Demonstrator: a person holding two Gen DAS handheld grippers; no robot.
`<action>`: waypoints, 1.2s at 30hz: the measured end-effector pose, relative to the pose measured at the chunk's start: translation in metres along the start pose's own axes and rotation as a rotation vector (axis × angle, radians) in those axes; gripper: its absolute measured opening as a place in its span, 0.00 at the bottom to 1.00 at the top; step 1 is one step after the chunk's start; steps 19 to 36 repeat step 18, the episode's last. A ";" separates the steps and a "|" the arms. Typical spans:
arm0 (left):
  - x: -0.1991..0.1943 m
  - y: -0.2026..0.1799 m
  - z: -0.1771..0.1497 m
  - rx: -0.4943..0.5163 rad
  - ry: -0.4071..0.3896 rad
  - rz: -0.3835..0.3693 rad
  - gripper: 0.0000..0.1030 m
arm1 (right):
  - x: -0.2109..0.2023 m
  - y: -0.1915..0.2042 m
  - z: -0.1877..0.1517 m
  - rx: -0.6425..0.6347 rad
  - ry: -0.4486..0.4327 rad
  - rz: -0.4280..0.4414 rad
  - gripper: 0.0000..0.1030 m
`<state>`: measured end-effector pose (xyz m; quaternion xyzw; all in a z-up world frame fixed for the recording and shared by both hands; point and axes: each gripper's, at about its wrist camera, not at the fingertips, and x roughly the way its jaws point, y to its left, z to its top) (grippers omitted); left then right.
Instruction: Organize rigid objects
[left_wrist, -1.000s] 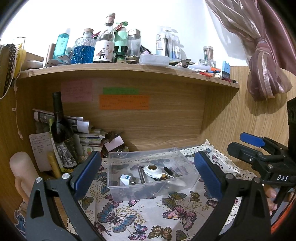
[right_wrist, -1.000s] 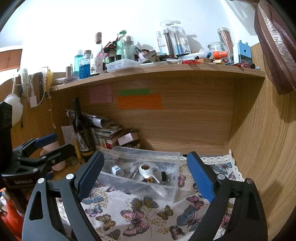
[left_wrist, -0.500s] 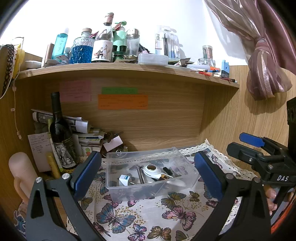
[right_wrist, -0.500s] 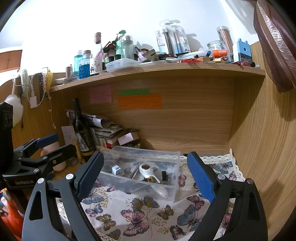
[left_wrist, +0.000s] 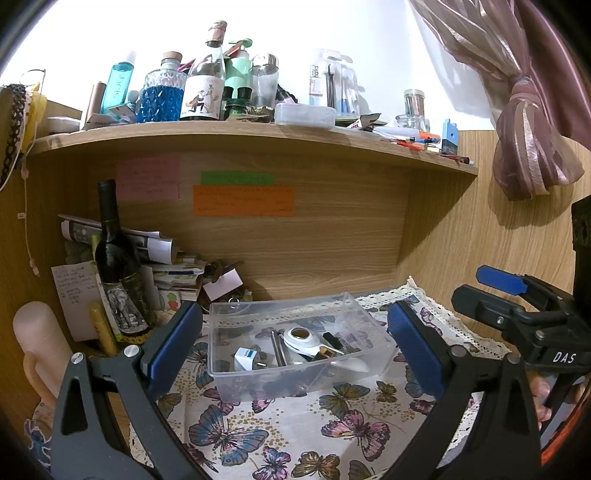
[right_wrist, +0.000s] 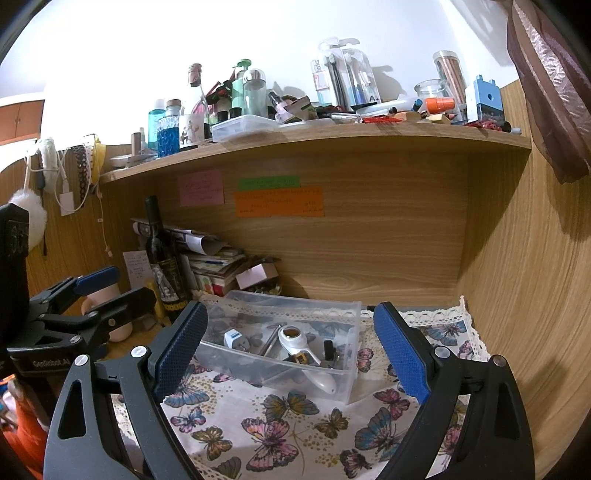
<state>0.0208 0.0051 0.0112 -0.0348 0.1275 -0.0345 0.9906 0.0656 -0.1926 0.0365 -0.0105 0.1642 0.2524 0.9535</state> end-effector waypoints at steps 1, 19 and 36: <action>0.000 0.000 0.000 0.001 -0.001 -0.001 0.99 | 0.001 0.000 0.000 -0.001 0.002 0.000 0.88; 0.007 0.007 -0.002 -0.018 0.019 -0.031 0.99 | 0.013 0.001 -0.004 -0.004 0.037 0.006 0.89; 0.007 0.007 -0.002 -0.018 0.019 -0.031 0.99 | 0.013 0.001 -0.004 -0.004 0.037 0.006 0.89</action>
